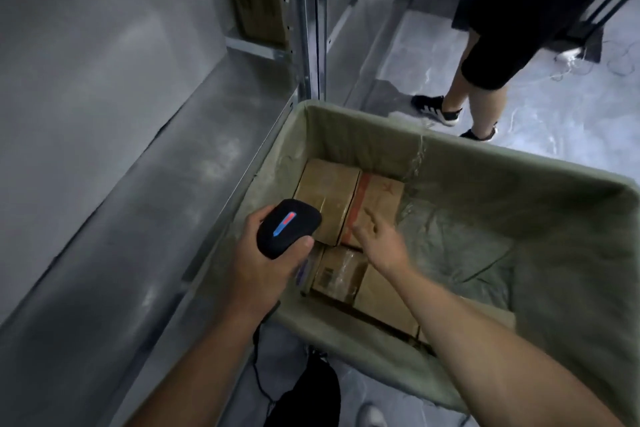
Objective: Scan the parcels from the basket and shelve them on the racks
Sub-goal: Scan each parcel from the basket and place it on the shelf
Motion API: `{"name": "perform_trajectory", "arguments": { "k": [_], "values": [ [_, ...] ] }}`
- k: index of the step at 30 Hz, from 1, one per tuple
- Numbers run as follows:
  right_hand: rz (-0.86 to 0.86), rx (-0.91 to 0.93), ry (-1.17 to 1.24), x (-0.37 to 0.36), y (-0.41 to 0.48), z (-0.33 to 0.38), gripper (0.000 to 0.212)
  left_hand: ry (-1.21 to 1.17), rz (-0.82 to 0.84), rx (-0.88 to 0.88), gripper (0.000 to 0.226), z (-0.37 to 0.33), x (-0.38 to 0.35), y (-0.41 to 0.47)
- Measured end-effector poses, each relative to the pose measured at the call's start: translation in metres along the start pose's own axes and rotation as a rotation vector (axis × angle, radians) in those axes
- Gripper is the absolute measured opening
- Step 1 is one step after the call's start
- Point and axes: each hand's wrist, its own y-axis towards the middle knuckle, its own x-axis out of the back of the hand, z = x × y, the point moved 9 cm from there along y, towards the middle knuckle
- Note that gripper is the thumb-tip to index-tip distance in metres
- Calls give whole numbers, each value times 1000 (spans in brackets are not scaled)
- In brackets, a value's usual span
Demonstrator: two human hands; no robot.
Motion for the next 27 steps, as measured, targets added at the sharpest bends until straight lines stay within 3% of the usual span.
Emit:
{"name": "perform_trajectory", "arguments": {
  "k": [8, 19, 27],
  "values": [
    [-25, -324, 435, -61, 56, -21, 61, 17, 54, 71, 73, 29, -2, 45],
    [-145, -397, 765, -83, 72, -36, 71, 19, 23, 169, 67, 52, 1, 63],
    [-88, -306, 731, -87, 78, -27, 74, -20, 6, 142, 73, 48, 2, 58]
  ]
}}
